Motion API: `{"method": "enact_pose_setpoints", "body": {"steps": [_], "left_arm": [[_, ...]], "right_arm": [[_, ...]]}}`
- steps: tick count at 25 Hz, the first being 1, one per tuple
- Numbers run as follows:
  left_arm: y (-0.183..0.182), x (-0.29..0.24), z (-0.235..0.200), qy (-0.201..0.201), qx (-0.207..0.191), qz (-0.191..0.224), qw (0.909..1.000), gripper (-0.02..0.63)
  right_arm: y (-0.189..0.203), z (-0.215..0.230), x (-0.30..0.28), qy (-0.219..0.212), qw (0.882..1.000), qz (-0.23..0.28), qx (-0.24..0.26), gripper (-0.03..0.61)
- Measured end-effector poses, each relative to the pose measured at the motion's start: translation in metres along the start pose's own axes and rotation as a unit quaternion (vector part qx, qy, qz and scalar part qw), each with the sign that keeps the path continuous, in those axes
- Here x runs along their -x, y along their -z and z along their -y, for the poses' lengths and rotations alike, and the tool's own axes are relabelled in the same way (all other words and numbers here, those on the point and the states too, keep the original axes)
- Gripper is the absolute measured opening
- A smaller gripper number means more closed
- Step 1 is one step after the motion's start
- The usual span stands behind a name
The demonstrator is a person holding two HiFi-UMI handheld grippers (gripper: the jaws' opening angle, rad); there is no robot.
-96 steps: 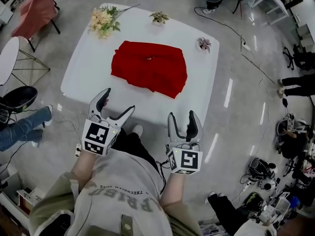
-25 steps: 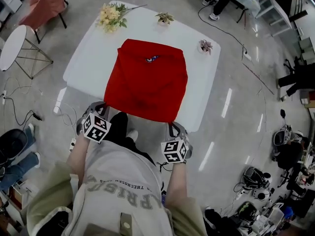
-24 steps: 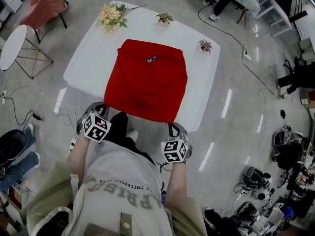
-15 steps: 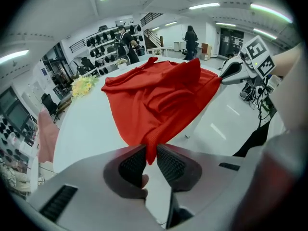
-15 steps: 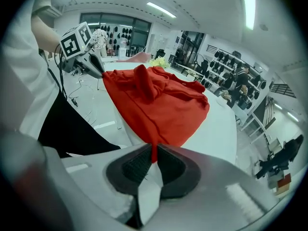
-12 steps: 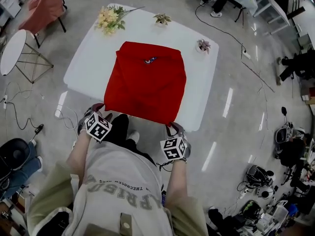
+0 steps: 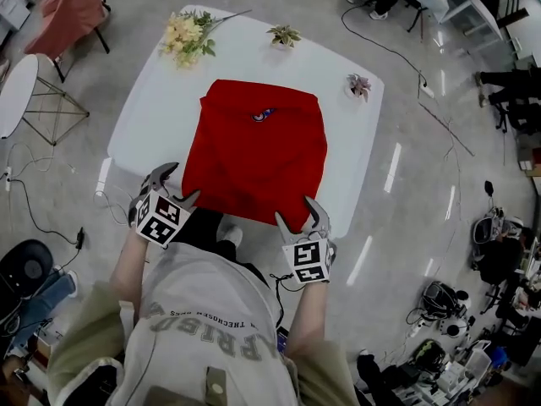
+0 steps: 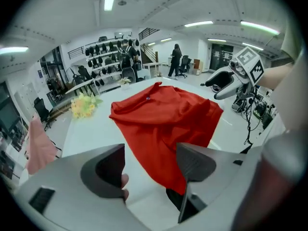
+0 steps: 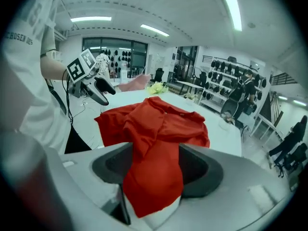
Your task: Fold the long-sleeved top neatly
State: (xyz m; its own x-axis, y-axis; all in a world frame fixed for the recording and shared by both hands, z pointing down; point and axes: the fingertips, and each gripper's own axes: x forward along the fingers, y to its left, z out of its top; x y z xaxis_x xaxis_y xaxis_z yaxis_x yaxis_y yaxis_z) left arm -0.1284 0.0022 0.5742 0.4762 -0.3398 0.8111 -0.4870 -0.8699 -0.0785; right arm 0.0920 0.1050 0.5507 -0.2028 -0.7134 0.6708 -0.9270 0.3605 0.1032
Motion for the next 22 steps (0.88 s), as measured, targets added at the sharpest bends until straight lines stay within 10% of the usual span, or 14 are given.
{"method": "enact_pose_setpoints", "body": {"steps": [22], "left_arm": [[-0.153, -0.128, -0.089, 0.041, -0.168, 0.06, 0.9831, 0.28]], "right_arm": [[-0.074, 0.14, -0.083, 0.129, 0.989, -0.068, 0.011, 0.285]]}}
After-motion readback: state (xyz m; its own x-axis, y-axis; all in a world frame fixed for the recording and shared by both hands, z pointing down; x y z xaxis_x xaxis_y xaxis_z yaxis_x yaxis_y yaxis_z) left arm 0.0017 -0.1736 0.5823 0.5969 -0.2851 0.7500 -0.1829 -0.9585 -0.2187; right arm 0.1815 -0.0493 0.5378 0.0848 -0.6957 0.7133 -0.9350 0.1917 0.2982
